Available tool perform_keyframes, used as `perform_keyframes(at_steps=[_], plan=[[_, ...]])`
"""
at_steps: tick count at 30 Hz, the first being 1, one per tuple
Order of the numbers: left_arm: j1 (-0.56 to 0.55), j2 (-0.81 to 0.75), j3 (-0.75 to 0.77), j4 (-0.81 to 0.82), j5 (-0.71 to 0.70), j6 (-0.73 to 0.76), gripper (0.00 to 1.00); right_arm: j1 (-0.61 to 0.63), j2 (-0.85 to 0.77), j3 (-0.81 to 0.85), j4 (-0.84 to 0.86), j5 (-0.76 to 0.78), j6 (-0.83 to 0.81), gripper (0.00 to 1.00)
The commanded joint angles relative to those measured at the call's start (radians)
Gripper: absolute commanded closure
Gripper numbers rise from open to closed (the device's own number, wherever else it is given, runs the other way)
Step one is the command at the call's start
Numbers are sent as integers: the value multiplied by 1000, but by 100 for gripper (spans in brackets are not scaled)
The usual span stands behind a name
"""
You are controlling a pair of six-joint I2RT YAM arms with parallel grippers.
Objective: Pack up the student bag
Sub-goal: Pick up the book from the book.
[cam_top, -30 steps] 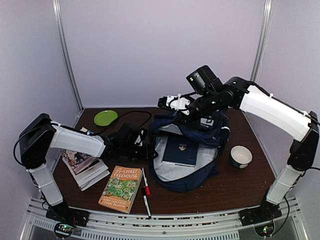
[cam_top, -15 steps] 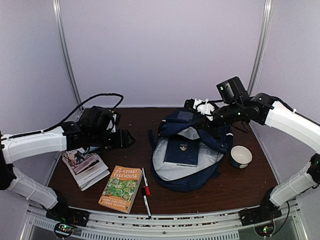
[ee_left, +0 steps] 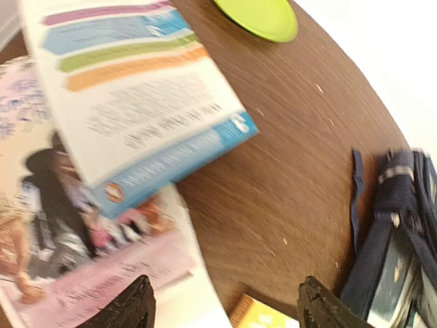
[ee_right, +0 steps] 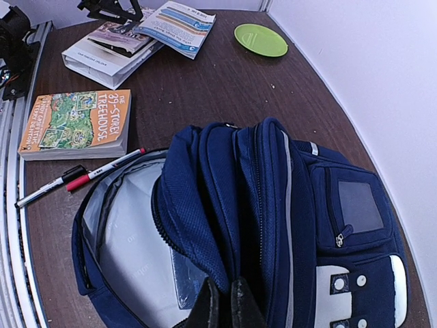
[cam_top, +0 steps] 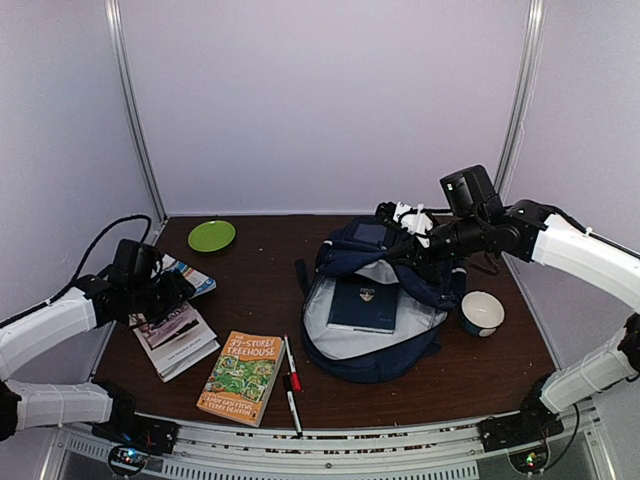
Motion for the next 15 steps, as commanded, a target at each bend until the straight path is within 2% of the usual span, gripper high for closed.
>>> perform_keyframes(at_steps=[1,5,9,12,15], plan=[[172,-48,4,52,26,32,25,-13,-22,31,44,4,12,100],[370,25,60,46,96,146,24,-13,-17,33,41,-7,14,100],[567,169,100,136,295,207,25,-12,-17,35,38,-16,16,100],[626,302,170,179,423,256,28,-12,-19,35,37,-23,17,100],[634,429,280,105,432,330,31,-12,-23,32,37,-25,16,100]])
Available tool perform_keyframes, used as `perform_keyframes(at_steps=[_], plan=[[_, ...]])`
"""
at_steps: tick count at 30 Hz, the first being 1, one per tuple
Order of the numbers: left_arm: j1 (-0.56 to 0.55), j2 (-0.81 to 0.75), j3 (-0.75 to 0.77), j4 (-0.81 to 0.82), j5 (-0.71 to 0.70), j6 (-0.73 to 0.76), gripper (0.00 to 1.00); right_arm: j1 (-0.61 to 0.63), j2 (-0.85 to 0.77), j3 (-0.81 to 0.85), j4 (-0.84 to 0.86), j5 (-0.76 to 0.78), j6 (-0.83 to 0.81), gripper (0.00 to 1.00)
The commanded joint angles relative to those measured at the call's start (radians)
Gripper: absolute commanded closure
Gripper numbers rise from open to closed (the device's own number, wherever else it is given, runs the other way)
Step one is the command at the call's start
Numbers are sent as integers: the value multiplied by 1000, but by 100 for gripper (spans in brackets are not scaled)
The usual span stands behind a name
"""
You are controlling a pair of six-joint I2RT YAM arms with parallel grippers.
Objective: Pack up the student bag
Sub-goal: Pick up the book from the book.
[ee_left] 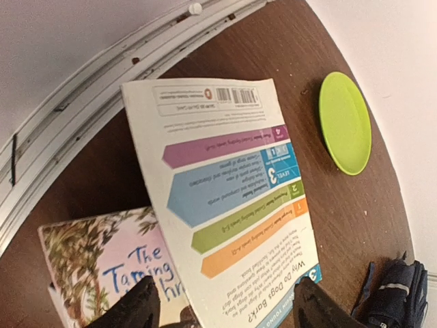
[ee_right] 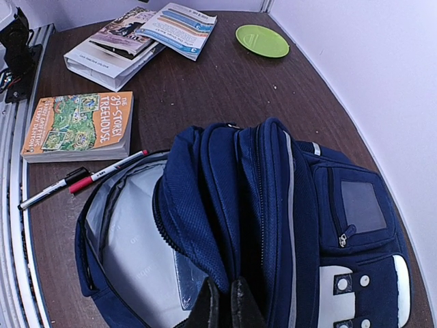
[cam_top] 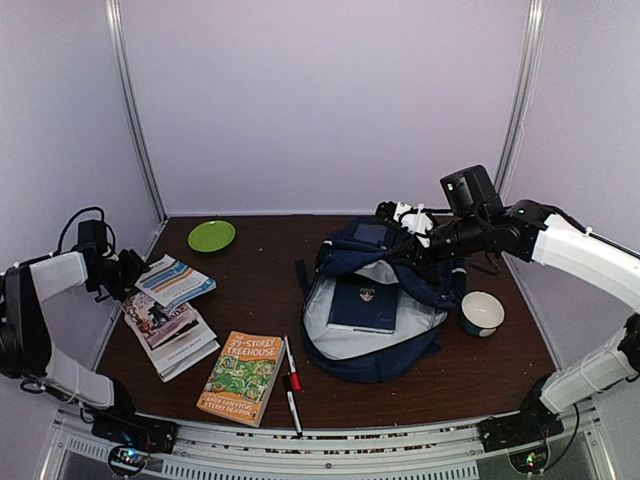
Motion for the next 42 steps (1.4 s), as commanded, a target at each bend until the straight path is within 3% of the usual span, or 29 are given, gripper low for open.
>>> perform_keyframes(at_steps=[1,8,17,26,33,38,42], plan=[[17,137,142,-12,110,134,31,-10,-25,30,39,-3,6,100],[114,186,145,-19,83,160,33,-10,-38,21,44,-7,7,100],[139,288,186,23,99,137,33,-10,-34,11,52,-24,6,100],[167,396,199,107,154,94,33,-10,-27,-8,71,-33,4,100],[167,491,229,242,274,28,36,-10,-22,-8,73,-34,4,100],[167,575,240,363,359,-47,48,-10,-14,0,65,-33,4,100],[167,600,236,432,372,-91,71,-10,-7,8,57,-29,4,100]])
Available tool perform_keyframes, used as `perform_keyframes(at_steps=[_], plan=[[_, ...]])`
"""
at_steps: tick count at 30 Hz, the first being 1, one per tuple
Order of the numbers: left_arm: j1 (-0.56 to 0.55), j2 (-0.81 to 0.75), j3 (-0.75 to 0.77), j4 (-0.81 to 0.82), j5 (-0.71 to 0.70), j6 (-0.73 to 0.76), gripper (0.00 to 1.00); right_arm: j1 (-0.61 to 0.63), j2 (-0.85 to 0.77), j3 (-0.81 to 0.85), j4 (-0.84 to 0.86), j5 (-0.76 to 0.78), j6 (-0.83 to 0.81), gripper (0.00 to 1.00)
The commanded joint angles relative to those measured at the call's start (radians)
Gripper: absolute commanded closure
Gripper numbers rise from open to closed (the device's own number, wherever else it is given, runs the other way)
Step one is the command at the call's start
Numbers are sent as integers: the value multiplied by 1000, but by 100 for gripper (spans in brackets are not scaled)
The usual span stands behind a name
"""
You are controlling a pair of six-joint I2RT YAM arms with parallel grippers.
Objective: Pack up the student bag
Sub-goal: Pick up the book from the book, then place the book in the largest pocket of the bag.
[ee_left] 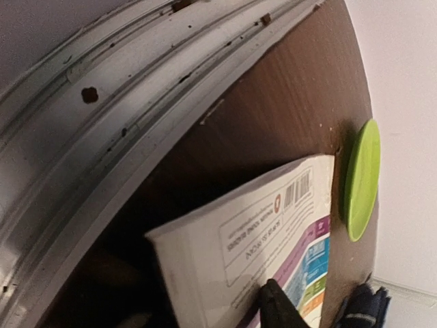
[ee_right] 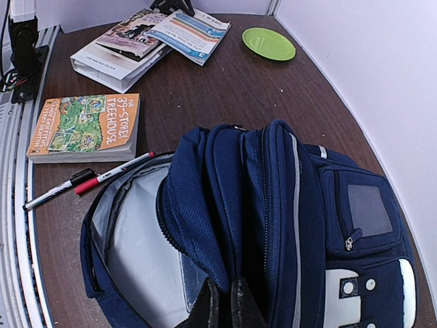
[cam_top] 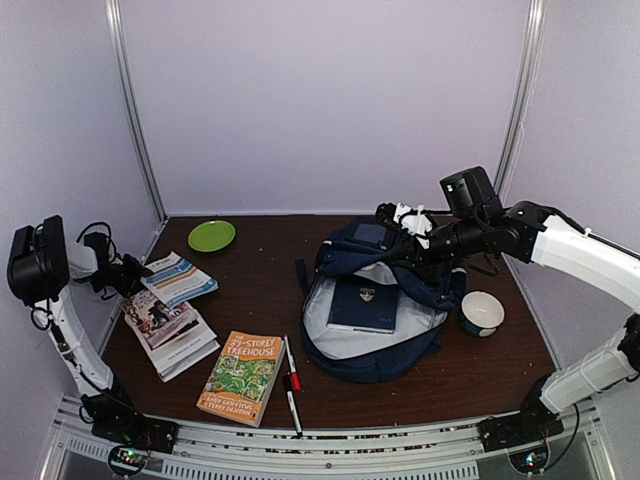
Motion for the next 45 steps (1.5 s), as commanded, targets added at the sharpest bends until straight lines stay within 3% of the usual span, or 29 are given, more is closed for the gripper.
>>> perform_keyframes(at_steps=[1,7,10,19,24,33,37,42,45], plan=[[4,13,9,156,61,-72,74,-9,-4,22,40,1,3,100],[2,-80,-32,280,79,-98,96,-9,19,50,24,4,-1,100],[-16,-147,-44,379,120,-137,100,-9,23,50,20,6,-3,100],[-228,-353,34,314,172,-119,100,-9,18,80,-3,45,-9,100],[-377,-466,16,313,209,-164,100,-13,6,92,-8,75,-10,100],[-585,-614,-48,195,376,-106,100,-44,11,114,-12,41,43,100],[-680,-618,-112,292,505,-174,100,-44,21,145,-31,38,46,100],[-863,-555,-101,305,565,-139,100,-44,38,188,-58,40,50,100],[-974,-459,-92,485,590,-240,100,-44,43,198,-68,43,50,100]])
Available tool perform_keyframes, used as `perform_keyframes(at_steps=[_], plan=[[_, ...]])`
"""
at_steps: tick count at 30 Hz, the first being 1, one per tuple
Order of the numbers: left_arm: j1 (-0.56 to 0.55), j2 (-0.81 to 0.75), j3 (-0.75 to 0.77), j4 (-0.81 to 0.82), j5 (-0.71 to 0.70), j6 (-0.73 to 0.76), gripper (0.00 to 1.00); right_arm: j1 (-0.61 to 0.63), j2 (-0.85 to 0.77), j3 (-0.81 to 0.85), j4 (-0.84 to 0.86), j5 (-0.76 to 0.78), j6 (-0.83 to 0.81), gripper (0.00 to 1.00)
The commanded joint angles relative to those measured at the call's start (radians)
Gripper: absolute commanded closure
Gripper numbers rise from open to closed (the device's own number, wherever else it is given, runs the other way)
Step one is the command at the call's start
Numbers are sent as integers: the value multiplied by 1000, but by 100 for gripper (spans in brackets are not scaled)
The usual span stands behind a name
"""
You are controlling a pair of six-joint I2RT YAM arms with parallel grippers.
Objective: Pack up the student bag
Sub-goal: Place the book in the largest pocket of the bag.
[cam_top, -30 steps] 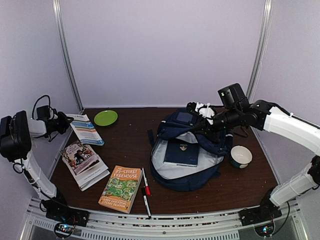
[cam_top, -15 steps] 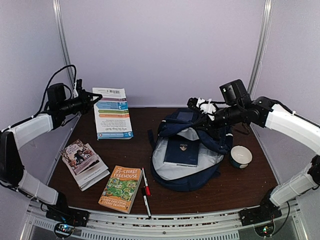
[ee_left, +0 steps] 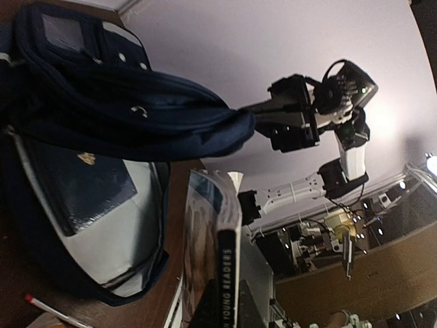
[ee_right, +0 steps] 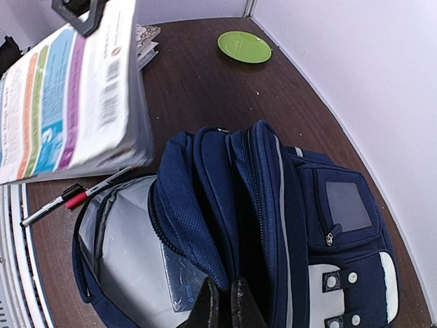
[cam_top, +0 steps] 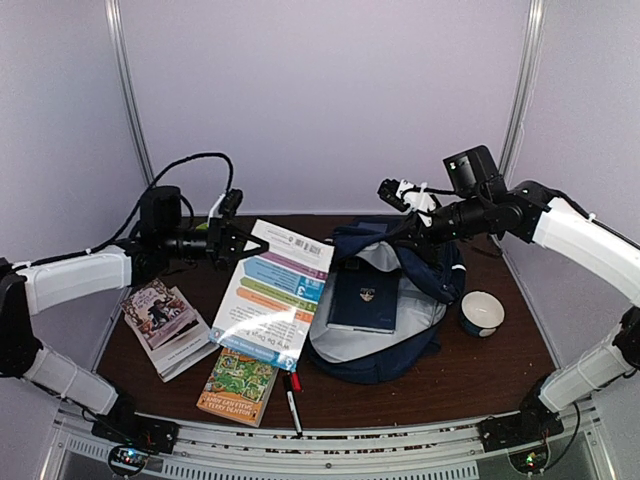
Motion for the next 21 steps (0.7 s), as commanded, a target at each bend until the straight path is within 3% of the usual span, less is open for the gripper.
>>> perform_keyframes(at_steps=[1,9,12,16,21], plan=[[-143,142,29,307,98,-136,100,-11,-2,48,22,14,15,100],[-319,566,153,950,32,-562,100,-11,-21,25,23,18,12,100],[-331,696,194,1090,-10,-683,100,-11,-24,29,24,11,15,100],[-331,756,202,979,-66,-607,100,-11,-21,42,20,6,13,100],[-333,746,252,566,-132,-378,100,-11,-19,42,18,3,11,100]])
